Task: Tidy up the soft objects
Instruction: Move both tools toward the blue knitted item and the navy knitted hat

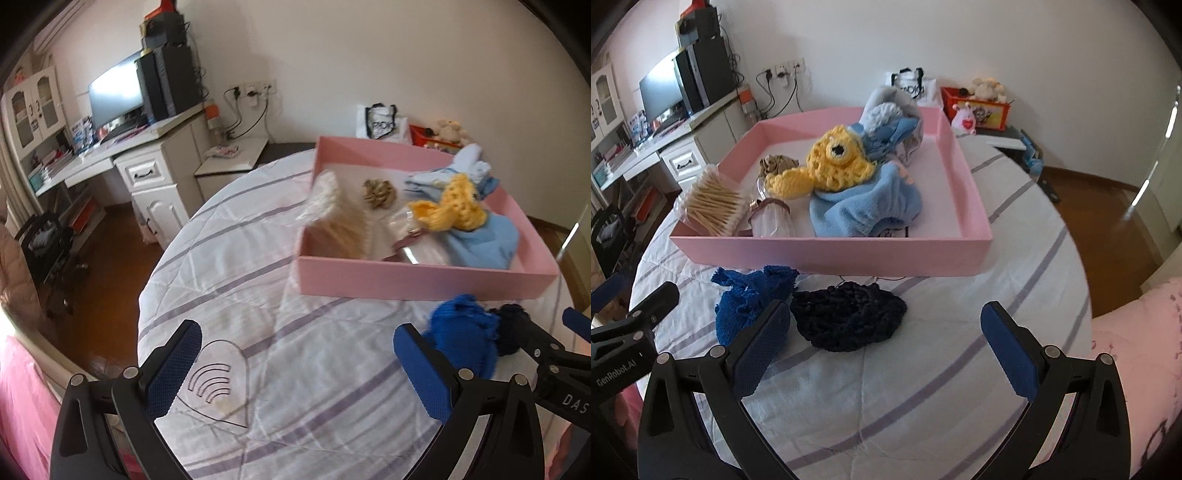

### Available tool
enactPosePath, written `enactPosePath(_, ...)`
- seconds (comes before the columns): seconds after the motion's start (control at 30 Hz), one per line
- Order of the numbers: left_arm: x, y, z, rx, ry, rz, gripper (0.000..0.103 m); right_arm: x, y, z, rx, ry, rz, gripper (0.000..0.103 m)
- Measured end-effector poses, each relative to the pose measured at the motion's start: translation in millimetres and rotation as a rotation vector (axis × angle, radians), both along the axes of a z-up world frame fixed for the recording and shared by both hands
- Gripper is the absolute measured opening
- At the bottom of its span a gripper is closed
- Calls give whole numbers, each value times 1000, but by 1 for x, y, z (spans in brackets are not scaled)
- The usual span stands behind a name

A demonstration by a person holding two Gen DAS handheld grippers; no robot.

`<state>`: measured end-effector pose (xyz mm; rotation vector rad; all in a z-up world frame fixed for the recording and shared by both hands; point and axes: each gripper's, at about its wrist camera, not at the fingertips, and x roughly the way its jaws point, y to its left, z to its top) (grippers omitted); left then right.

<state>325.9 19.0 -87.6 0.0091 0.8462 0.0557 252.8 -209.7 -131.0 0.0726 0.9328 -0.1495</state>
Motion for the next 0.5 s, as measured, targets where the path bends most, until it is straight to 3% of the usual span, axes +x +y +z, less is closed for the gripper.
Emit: enactPosePath(0.5,8,26,-17,-26,46,26,103,26,10,-33,28,89,9,102)
